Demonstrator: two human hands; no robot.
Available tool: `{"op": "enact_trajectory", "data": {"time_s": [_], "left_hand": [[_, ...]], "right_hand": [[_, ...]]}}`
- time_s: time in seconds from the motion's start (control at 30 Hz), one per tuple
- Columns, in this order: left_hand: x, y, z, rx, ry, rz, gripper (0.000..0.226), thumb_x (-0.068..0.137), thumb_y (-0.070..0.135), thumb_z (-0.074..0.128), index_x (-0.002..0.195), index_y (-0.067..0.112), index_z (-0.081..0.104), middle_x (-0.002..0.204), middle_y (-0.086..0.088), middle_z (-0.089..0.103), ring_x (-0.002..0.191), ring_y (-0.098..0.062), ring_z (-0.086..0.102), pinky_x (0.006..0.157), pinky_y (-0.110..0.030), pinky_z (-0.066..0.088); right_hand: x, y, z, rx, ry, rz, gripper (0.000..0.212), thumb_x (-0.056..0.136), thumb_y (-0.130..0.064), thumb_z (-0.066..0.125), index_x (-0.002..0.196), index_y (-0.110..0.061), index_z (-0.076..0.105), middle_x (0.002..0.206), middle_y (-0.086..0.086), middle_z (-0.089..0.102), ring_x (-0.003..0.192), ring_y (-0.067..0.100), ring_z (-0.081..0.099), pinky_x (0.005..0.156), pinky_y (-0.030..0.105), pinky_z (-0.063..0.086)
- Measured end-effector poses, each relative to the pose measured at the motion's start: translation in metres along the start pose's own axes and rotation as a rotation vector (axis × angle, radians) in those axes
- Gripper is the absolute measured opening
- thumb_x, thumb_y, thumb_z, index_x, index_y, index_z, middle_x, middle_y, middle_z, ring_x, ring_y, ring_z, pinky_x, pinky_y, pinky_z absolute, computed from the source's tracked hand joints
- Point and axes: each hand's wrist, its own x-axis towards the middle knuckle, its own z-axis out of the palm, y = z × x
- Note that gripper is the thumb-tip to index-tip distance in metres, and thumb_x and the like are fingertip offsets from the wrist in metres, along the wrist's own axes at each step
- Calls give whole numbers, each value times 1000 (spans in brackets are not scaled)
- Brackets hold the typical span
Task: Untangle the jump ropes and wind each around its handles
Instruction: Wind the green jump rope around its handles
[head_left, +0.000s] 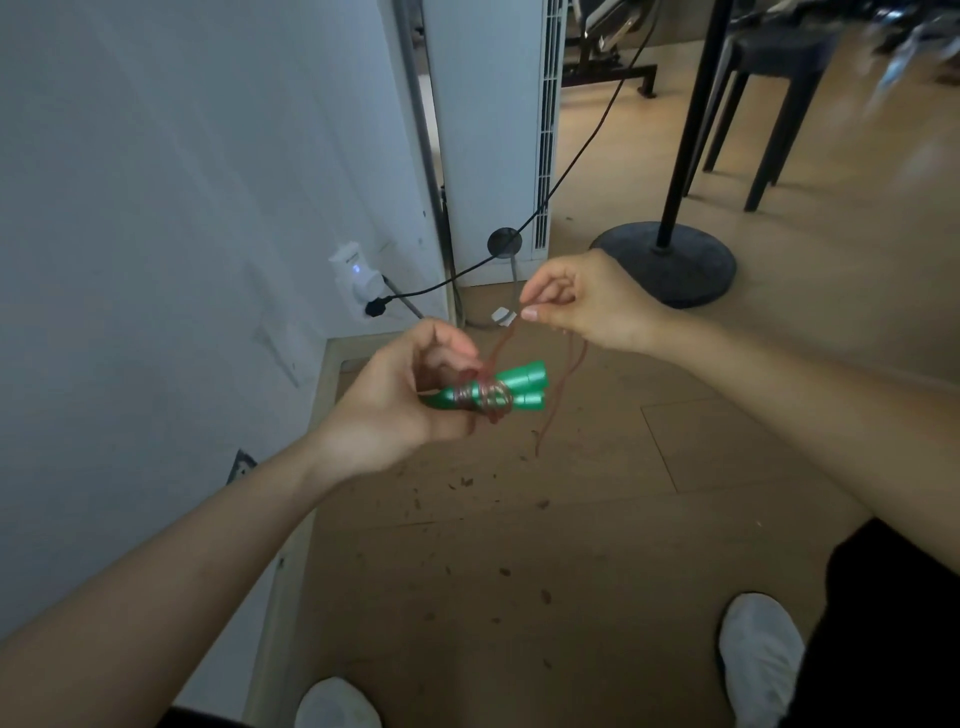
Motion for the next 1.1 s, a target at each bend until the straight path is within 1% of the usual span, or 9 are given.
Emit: {"op": "enact_trajectory", "data": {"time_s": [0.07, 0.13, 0.33, 0.5, 0.6, 0.73, 0.83, 0.9, 1.1], "left_hand": [[1, 1, -1, -80, 29, 22, 66, 67, -14, 82, 119, 22, 61, 99, -10, 74, 93, -25, 71, 89, -41, 52], [1, 3, -2, -143, 63, 24, 69, 67, -6, 83, 126, 23, 63, 105, -8, 75, 96, -26, 72, 88, -36, 54], [6, 2, -8, -439, 258, -125, 66, 62, 2, 86, 125, 9, 65, 123, -18, 68, 91, -32, 69, 82, -39, 55], [14, 3, -18, -690, 352, -137, 42, 70, 4, 75, 111, -1, 67, 108, -14, 74, 89, -22, 73, 86, -30, 59], [20, -4, -30, -740, 500, -162, 41, 72, 7, 78, 110, -4, 66, 116, -16, 72, 98, -23, 73, 81, -27, 61], [23, -16, -47, -663, 705, -201, 49, 81, 4, 78, 125, -6, 57, 118, -16, 67, 93, -23, 75, 77, -28, 61], [22, -23, -56, -477, 786, -205, 41, 80, 6, 80, 115, -1, 60, 107, -14, 68, 80, -17, 76, 76, -29, 61], [20, -30, -61, -339, 791, -199, 38, 78, 7, 83, 110, 1, 62, 102, -15, 68, 80, -19, 74, 77, -31, 62], [16, -50, -67, 156, 662, -167, 34, 72, 16, 89, 100, 13, 69, 91, -8, 70, 75, -17, 68, 71, -33, 63]], "right_hand": [[2, 5, 3, -25, -31, 23, 9, 86, -20, 76, 93, -19, 71, 83, 0, 72, 70, 16, 70, 66, 35, 60], [2, 9, 5, -33, -70, 36, 7, 87, -19, 74, 93, -20, 71, 84, 3, 73, 69, 23, 71, 64, 39, 60], [-2, 11, 7, -6, -158, 131, 11, 90, -13, 70, 100, -15, 67, 90, 6, 72, 73, 19, 73, 62, 27, 57], [-9, 9, 15, 13, -250, 166, 16, 90, -5, 68, 103, -13, 63, 89, 6, 70, 73, 17, 71, 64, 25, 56], [-14, 10, 20, 40, -285, 173, 16, 90, -4, 67, 100, -14, 59, 85, 7, 70, 66, 15, 70, 57, 22, 52], [-26, -1, 26, 22, -343, 159, 12, 92, -6, 65, 98, -14, 59, 85, 7, 70, 62, 12, 68, 52, 17, 50], [-35, -15, 30, -55, -396, 103, 14, 91, -6, 66, 103, -12, 65, 85, 5, 66, 63, 9, 64, 56, 18, 52], [-41, -25, 33, -89, -424, 41, 17, 91, -7, 67, 108, -12, 67, 85, 7, 67, 61, 3, 60, 57, 19, 52], [-59, -48, 26, -251, -396, -125, 12, 95, -18, 64, 105, -19, 70, 68, -28, 59, 68, -14, 58, 63, 4, 39]]}}
